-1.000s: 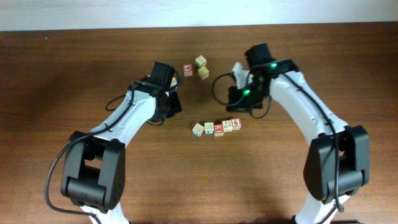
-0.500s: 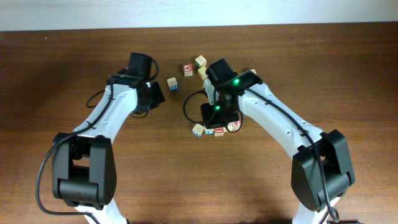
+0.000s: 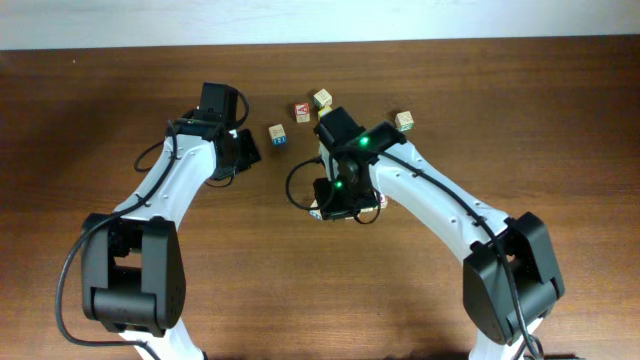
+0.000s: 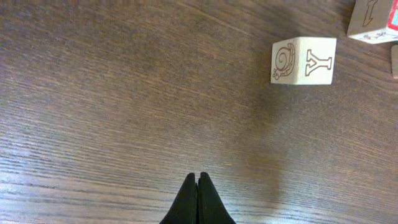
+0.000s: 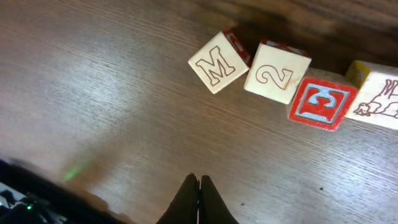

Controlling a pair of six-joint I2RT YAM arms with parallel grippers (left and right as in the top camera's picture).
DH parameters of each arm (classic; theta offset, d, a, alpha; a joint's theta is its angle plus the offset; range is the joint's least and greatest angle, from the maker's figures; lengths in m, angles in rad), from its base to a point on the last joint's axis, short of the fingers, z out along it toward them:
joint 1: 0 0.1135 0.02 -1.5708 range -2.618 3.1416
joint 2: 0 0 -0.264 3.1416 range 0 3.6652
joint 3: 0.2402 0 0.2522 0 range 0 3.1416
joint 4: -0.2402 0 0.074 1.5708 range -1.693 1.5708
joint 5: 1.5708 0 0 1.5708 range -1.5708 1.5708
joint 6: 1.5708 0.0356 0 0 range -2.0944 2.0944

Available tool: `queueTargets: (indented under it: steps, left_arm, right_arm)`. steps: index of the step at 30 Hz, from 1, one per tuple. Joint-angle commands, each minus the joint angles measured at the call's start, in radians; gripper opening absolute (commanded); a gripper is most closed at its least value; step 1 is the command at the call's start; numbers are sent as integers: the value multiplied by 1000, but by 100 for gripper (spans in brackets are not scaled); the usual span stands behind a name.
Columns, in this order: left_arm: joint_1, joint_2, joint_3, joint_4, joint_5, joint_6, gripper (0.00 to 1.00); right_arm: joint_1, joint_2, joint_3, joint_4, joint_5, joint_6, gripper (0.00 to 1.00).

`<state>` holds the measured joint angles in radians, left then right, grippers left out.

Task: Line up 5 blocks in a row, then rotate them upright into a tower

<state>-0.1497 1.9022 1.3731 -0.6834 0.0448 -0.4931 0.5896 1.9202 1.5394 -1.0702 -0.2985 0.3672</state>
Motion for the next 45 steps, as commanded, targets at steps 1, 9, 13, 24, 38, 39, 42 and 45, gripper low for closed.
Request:
queueTargets:
  steps: [1,9,13,24,38,39,42,45]
  left_arm:
    - [2,16,19,6,0,16,0]
    - [2,16,19,6,0,16,0]
    - [2,16,19,6,0,16,0]
    - [2,16,19,0,0,16,0]
    - [2,16,19,-2,0,16,0]
    - [2,16,19,-2,0,16,0]
    - [2,16,19,-2,0,16,0]
    - [2,16,19,-2,0,16,0]
  right_arm:
    - [6,5,-21,-4,79,73,5]
    - [6,6,-125,78,131,114,4]
    - [6,15,-154,109,161,147,4]
    - [-70,118,-154,126,74,188,4]
    - [-80,118,-147,142,73,187,4]
    - [-80,118,-146,142,73,187,4]
    - [-80,118,-141,144,74,187,4]
    - [-80,118,-135,143,74,176,4]
